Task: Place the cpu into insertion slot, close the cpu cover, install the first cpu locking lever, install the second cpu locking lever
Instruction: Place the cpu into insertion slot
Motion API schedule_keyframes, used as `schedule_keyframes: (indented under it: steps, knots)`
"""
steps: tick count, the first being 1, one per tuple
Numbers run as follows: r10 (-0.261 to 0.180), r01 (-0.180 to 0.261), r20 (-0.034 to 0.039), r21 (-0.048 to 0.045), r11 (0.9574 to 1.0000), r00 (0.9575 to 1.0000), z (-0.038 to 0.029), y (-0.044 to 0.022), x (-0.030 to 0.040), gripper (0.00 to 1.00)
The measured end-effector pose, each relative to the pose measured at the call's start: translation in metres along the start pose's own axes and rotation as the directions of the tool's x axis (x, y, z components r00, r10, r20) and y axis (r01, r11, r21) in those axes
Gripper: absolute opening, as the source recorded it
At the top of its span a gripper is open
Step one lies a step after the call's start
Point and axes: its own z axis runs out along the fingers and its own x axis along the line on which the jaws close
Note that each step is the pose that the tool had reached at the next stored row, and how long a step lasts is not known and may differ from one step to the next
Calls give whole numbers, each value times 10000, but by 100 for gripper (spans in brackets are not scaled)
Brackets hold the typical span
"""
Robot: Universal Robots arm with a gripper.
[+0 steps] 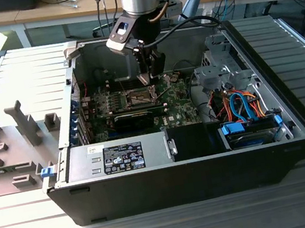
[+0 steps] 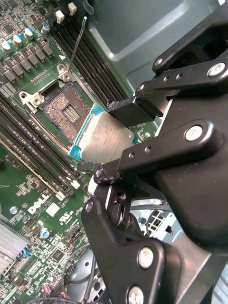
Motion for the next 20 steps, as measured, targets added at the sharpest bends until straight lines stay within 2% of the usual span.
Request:
schedule_keyframes:
  steps: [20]
  knots:
    - [127, -127, 3, 7, 9999, 9999, 0, 0, 0, 54]
